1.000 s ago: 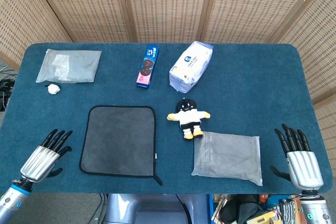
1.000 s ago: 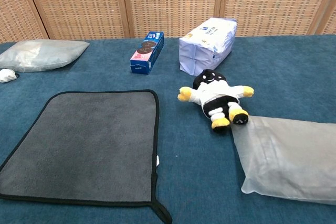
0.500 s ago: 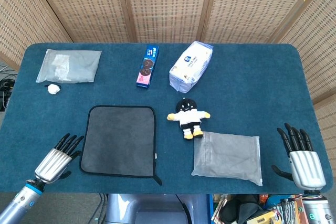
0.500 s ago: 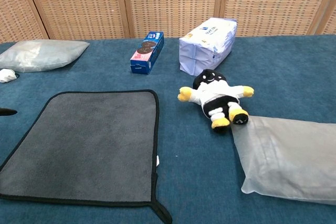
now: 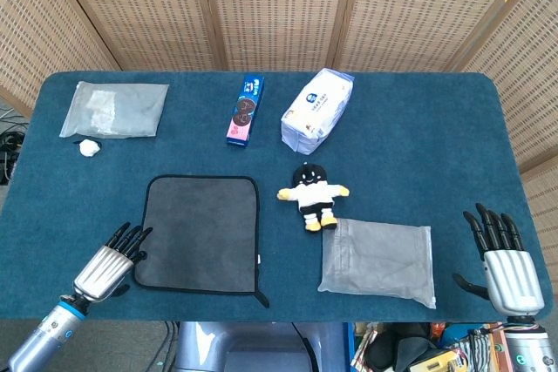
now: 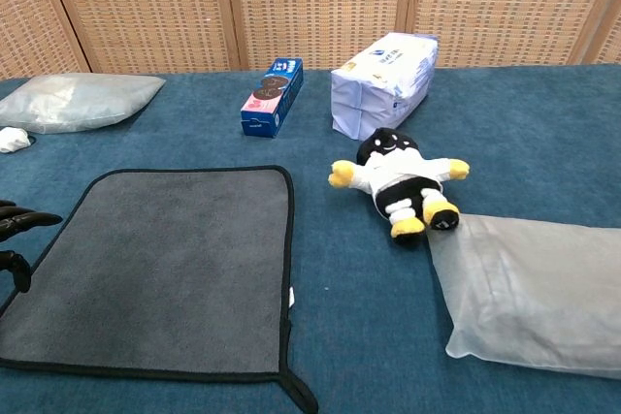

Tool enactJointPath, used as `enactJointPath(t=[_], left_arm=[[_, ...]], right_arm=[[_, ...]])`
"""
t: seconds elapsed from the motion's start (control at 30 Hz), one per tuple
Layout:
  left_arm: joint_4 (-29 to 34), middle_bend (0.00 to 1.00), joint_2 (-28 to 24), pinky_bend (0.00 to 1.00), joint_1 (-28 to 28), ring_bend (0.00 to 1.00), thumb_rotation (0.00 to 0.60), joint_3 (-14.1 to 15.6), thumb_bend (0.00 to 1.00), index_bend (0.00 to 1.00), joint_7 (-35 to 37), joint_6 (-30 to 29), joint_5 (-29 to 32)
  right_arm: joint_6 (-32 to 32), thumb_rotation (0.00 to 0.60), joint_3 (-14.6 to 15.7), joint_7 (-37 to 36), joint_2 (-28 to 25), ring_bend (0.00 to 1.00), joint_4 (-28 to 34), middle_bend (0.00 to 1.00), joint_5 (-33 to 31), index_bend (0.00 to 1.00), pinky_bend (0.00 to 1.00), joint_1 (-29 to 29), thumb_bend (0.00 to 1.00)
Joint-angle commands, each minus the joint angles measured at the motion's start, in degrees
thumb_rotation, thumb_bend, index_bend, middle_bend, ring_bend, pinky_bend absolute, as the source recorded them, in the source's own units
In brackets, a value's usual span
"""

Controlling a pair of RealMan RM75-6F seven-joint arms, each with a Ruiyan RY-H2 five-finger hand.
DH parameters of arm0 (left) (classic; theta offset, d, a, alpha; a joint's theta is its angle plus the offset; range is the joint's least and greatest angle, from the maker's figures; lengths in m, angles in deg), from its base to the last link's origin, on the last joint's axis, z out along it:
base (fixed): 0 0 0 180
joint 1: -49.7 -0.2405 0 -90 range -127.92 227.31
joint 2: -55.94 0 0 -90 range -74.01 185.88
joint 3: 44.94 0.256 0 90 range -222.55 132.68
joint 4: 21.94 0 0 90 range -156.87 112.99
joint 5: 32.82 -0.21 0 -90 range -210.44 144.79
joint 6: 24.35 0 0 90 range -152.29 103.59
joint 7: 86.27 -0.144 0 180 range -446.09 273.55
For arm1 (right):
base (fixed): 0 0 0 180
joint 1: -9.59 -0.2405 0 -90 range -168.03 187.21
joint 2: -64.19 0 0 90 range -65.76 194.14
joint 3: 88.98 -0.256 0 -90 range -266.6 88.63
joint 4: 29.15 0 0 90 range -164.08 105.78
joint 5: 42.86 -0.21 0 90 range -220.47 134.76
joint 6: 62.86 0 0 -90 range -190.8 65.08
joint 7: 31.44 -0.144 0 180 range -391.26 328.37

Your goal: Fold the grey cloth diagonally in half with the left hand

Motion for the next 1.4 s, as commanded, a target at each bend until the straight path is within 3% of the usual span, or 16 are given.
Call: enactJointPath(t=[0.03, 0.43, 0.6, 0.83, 1.4], left_arm=[[0.19, 0.00, 0.13, 0.00, 0.15, 0.00, 0.600, 0.20, 0.15, 0.37, 0.12, 0.06, -0.09], [1.36, 0.00, 0.78, 0.00, 1.21, 0.00, 0.600, 0.62, 0.15, 0.37, -1.31, 1.44, 0.28], [1.57, 0.00, 0.92, 0.00, 1.45, 0.00, 0.600, 0.93, 0.26, 0.37, -1.90, 1.91, 0.33], [1.67, 0.00, 0.71, 0.00, 1.59, 0.00, 0.600, 1.07, 0.27, 0.38, -2.23, 2.13, 0.71], [0.89, 0.00, 1.41, 0.00, 2.06, 0.00, 0.600, 1.18, 0.31, 0.50, -1.22, 2.94, 1.81]], right_arm=[[0.11, 0.600, -0.02, -0.18, -0.02, 0.00, -0.03, 0.00, 0.04, 0.00, 0.00, 0.04, 0.00], [0.66, 0.600, -0.19, -0.81, -0.08, 0.00, -0.18, 0.00, 0.26, 0.00, 0.00, 0.19, 0.00], [0.83, 0.600, -0.21, -1.02, -0.01, 0.00, -0.32, 0.00, 0.39, 0.00, 0.00, 0.23, 0.00], [1.03, 0.600, -0.31, -1.30, -0.03, 0.00, -0.42, 0.00, 0.34, 0.00, 0.00, 0.31, 0.00], [0.98, 0.600, -0.30, -1.38, -0.08, 0.00, -0.35, 0.00, 0.29, 0.00, 0.00, 0.36, 0.00]])
